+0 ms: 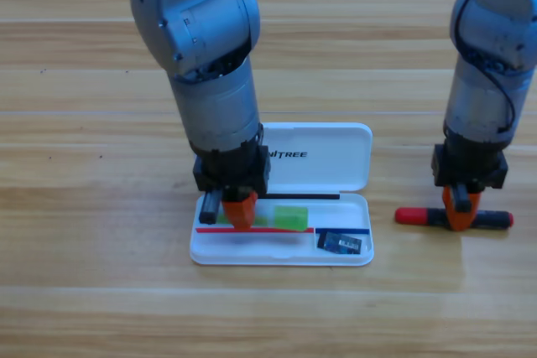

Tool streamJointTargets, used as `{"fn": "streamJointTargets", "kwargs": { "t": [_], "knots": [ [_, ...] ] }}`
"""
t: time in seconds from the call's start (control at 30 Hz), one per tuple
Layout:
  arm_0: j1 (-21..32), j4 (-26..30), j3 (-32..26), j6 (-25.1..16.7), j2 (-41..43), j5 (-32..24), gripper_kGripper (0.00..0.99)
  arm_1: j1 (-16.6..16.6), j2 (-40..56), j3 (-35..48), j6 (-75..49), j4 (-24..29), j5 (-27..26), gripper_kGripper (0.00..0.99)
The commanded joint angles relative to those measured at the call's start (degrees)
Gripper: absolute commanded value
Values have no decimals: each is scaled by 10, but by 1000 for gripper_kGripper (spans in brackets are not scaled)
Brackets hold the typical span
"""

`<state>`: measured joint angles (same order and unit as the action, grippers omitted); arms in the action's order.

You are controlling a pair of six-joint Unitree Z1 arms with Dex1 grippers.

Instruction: Clean up eraser and pencils

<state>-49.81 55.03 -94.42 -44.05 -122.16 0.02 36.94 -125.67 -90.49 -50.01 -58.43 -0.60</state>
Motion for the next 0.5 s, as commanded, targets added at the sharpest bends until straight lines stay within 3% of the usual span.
{"fn": "streamJointTargets", "kwargs": {
  "t": [0.03,0.1,0.13,0.23,0.27,0.33,0.5],
  "knots": [
    [1,-9,12,7,-30,17,0,-12,58,43,-4,-3,-8,0],
    [1,-9,13,9,-30,18,0,-7,85,47,-4,-11,-14,0],
    [1,-9,13,10,-29,22,51,-5,97,46,-4,-17,-17,0],
    [1,-9,19,15,-28,31,713,5,127,44,-4,-35,-21,0],
    [1,-10,20,16,-27,31,813,9,134,41,-4,-42,-22,0],
    [1,-9,22,16,-26,35,887,16,148,39,-3,-49,-22,0],
    [1,-9,22,19,-24,36,951,24,152,34,-1,-54,-23,0]
  ]
}}
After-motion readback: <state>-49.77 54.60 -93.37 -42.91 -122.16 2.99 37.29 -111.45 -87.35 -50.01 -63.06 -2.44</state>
